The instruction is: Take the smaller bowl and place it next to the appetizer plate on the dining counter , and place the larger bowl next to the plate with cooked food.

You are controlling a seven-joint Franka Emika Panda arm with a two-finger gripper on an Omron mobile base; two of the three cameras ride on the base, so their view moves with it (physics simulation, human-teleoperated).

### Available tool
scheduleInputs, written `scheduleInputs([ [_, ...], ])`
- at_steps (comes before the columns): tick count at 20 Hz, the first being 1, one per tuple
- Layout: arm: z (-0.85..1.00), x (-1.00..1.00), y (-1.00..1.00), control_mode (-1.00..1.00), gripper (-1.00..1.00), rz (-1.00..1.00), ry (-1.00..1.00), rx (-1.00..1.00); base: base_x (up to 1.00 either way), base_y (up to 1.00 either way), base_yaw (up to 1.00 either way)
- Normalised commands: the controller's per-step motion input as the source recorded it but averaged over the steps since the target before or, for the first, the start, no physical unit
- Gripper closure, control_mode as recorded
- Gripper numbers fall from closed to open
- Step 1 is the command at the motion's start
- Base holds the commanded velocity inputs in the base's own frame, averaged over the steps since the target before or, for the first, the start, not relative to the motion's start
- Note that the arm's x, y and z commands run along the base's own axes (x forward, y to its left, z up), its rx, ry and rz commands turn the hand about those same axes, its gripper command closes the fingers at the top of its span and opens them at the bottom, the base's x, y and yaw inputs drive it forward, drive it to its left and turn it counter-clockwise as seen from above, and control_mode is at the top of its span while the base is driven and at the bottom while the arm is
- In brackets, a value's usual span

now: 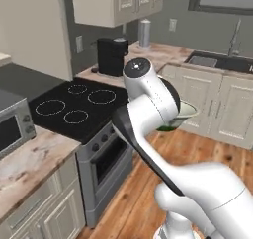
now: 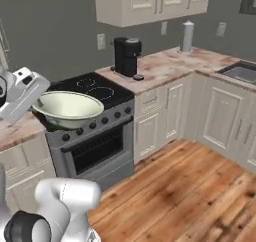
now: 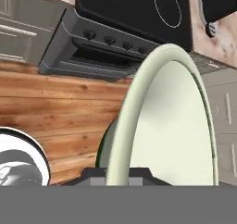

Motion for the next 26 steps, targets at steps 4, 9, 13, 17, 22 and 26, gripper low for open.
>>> scheduleInputs([
  [4, 0.00, 0.00, 0.00, 1.00, 1.00, 0.00, 0.00, 0.00, -0.24, -0.46, -0.78],
  [9, 0.00, 0.00, 0.00, 1.00, 1.00, 0.00, 0.00, 0.00, -0.35, -0.61, -0.71],
  [13, 0.00, 0.00, 0.00, 1.00, 1.00, 0.00, 0.00, 0.00, -0.30, -0.67, -0.69],
  [17, 0.00, 0.00, 0.00, 1.00, 1.00, 0.00, 0.00, 0.00, -0.27, -0.65, -0.70],
  [22, 0.00, 0.00, 0.00, 1.00, 1.00, 0.00, 0.00, 0.00, -0.13, -0.58, -0.70],
  [26, 0.00, 0.00, 0.00, 1.00, 1.00, 0.00, 0.00, 0.00, -0.09, -0.40, -0.69],
])
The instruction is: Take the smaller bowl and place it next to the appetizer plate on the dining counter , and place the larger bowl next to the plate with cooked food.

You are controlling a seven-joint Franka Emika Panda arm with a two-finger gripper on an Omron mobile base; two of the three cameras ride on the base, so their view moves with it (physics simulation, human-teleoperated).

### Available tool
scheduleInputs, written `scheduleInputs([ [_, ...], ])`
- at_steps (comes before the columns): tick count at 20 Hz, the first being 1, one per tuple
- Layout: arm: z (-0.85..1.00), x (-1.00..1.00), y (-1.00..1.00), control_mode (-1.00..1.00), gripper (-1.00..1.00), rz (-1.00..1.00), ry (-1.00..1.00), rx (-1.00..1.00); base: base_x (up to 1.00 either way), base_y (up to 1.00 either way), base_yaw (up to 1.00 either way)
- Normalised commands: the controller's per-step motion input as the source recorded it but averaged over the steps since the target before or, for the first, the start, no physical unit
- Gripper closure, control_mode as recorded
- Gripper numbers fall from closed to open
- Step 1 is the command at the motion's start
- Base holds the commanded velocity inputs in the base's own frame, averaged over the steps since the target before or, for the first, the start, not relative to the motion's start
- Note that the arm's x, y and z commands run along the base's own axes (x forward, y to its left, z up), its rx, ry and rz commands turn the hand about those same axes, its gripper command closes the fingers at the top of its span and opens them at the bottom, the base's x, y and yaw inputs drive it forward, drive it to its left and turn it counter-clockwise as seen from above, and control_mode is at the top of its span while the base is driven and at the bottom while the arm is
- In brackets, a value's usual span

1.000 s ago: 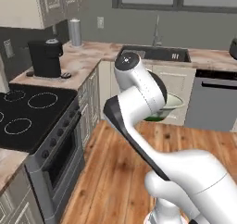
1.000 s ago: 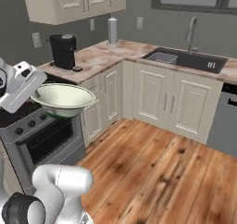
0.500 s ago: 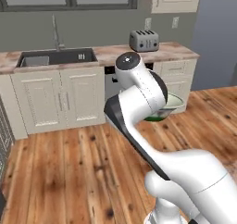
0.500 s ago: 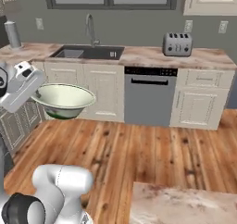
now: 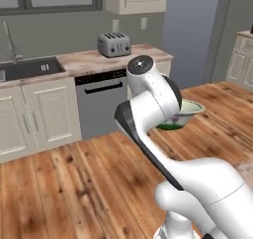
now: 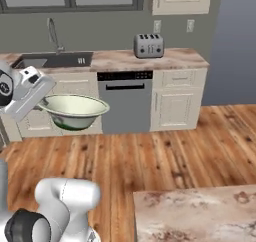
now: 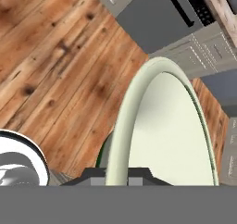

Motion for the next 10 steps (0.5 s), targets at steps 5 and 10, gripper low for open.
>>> scheduleInputs([
  [5, 0.00, 0.00, 0.00, 1.00, 1.00, 0.00, 0.00, 0.00, -0.74, 0.05, -0.52],
  [10, 0.00, 0.00, 0.00, 1.00, 1.00, 0.00, 0.00, 0.00, -1.00, 0.33, -0.46],
])
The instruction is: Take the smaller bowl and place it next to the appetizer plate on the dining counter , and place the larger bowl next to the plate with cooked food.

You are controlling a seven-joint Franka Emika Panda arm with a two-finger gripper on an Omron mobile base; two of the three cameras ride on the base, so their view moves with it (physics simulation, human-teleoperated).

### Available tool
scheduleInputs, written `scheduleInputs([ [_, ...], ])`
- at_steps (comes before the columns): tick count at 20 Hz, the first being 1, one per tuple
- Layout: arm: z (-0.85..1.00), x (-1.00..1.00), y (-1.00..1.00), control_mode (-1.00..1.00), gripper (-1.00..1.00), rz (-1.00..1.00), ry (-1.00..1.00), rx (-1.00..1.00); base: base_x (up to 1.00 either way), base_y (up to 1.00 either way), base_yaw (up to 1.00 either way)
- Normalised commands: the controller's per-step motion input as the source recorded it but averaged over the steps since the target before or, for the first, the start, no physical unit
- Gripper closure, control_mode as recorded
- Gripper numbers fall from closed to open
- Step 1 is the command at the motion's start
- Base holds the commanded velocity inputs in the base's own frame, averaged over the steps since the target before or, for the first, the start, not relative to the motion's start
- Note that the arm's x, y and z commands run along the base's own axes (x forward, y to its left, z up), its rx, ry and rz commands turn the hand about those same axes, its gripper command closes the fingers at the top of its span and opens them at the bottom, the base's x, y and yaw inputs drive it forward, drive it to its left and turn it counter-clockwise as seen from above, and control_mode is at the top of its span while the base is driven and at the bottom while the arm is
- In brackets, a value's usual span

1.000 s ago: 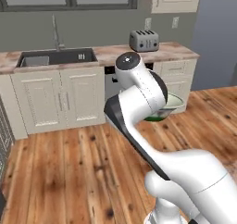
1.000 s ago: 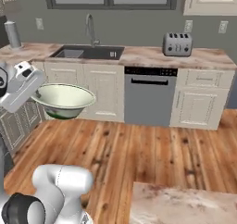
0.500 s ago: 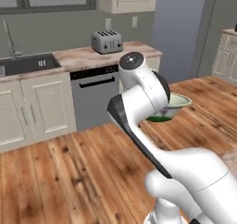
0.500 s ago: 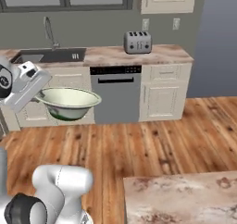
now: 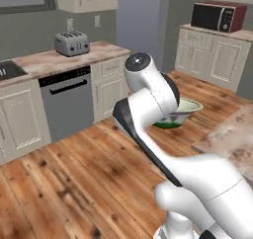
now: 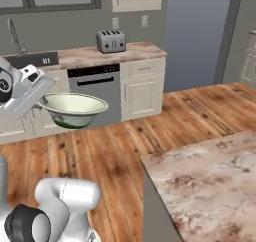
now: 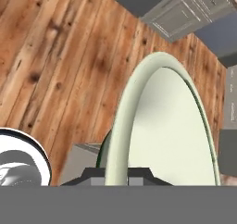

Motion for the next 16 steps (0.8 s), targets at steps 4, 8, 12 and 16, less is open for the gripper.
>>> scheduleInputs([
  [4, 0.00, 0.00, 0.00, 1.00, 1.00, 0.00, 0.00, 0.00, -0.84, 0.01, -0.61],
  [8, 0.00, 0.00, 0.00, 1.00, 1.00, 0.00, 0.00, 0.00, -0.51, -0.05, -0.70],
  [12, 0.00, 0.00, 0.00, 1.00, 1.00, 0.00, 0.00, 0.00, -0.12, -0.18, -0.77],
  [16, 0.00, 0.00, 0.00, 1.00, 1.00, 0.00, 0.00, 0.00, -0.01, -0.17, -0.77],
])
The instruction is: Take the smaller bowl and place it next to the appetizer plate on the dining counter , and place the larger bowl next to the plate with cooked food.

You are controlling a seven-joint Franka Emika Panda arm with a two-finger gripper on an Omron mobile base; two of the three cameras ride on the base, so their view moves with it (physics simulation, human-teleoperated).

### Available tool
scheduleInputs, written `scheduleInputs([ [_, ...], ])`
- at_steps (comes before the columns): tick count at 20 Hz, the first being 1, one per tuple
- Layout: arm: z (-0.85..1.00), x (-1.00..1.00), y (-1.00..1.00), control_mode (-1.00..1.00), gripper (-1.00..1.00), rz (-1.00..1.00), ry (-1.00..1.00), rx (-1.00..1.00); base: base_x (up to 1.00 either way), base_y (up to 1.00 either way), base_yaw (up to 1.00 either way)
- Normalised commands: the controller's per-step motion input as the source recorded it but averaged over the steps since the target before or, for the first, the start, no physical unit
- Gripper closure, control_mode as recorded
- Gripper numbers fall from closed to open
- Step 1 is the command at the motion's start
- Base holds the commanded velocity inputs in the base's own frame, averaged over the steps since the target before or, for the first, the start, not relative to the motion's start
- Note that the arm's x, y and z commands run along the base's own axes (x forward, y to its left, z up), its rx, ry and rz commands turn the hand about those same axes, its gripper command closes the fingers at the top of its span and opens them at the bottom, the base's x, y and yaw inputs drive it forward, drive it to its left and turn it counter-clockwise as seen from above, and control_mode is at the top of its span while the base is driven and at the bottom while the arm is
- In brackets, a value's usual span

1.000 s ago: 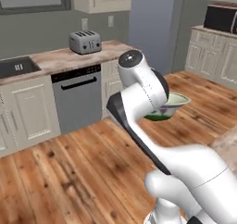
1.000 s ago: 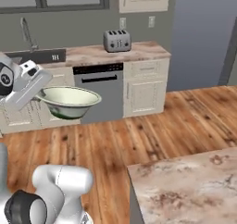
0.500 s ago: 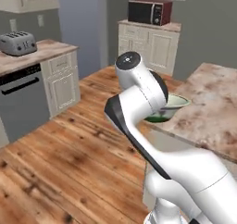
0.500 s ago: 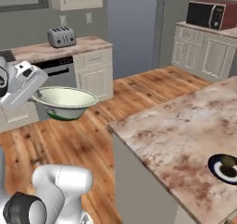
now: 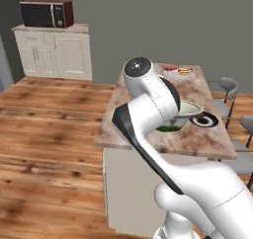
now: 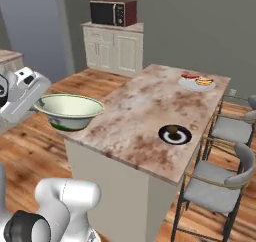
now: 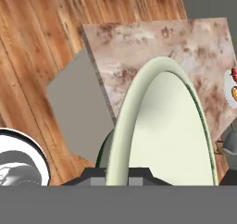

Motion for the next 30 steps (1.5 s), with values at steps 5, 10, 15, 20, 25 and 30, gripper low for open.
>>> scheduleInputs([
  [5, 0.00, 0.00, 0.00, 1.00, 1.00, 0.00, 0.00, 0.00, 0.00, -0.29, -0.74],
  [10, 0.00, 0.00, 0.00, 1.00, 1.00, 0.00, 0.00, 0.00, 0.00, -0.27, -0.67],
  [15, 0.00, 0.00, 0.00, 1.00, 1.00, 0.00, 0.00, 0.00, 0.06, -0.51, -0.50],
  [20, 0.00, 0.00, 0.00, 1.00, 1.00, 0.00, 0.00, 0.00, 0.54, -0.88, -0.22],
  [25, 0.00, 0.00, 0.00, 1.00, 1.00, 0.00, 0.00, 0.00, 0.84, -0.92, 0.01],
  [30, 0.00, 0.00, 0.00, 1.00, 1.00, 0.00, 0.00, 0.00, 0.98, -0.85, 0.24],
])
